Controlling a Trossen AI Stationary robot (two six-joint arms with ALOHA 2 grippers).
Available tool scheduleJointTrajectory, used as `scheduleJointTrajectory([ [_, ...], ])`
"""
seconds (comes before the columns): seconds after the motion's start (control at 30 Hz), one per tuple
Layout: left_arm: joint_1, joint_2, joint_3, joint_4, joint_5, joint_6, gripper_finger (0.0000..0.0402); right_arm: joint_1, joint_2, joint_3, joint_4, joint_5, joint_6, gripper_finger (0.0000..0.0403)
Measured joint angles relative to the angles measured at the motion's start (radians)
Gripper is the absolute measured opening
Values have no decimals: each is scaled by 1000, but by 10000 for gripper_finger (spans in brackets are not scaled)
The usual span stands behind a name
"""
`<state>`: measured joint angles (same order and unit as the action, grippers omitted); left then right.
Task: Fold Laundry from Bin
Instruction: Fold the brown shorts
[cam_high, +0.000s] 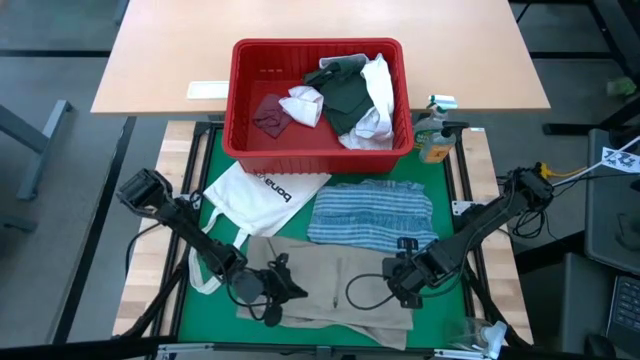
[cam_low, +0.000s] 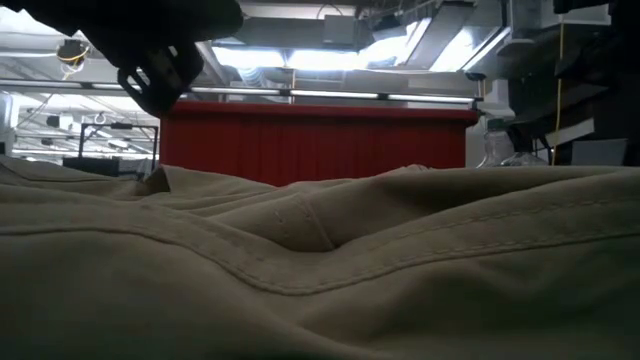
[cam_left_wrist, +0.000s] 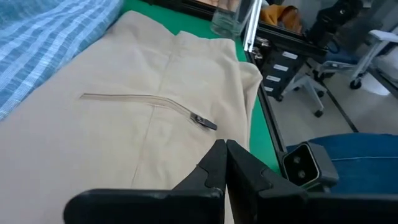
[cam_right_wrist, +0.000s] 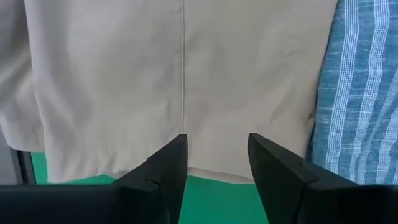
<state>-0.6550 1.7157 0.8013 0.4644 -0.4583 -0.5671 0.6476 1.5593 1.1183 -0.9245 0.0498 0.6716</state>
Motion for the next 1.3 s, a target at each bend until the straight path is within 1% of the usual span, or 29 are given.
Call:
scheduleJointTrajectory([
  [0.07, 3, 0, 0, 0, 0, 0, 0, 0, 0, 0, 1, -2, 0, 170],
  [0.17, 2, 0, 0, 1, 0, 0, 0, 0, 0, 0, 21, -33, 2, 170],
  [0.33, 2, 0, 0, 0, 0, -1, 0, 17, 0, 0, 92, -142, 2, 170],
  [0.43, 5, 0, 0, 0, 1, -1, 0, 53, 0, 0, 148, -150, 8, 170],
  [0.57, 18, 0, 0, 0, 3, -8, 3, 121, 0, -1, 239, -152, 93, 170],
  [0.63, 25, 0, 0, 1, 3, -8, 16, 160, 0, -1, 288, -145, 156, 170],
  [0.83, 58, 0, 0, 1, 4, -8, 77, 277, 18, -1, 388, -49, 329, 170],
  [1.0, 77, 0, 0, 1, 13, -8, 116, 333, 46, -1, 458, 7, 465, 170],
  [1.17, 79, 0, 0, 0, 14, -8, 134, 341, 74, -1, 510, 64, 500, 170],
  [1.3, 79, 0, 0, 0, 15, -7, 136, 328, 99, -1, 495, 62, 474, 170],
])
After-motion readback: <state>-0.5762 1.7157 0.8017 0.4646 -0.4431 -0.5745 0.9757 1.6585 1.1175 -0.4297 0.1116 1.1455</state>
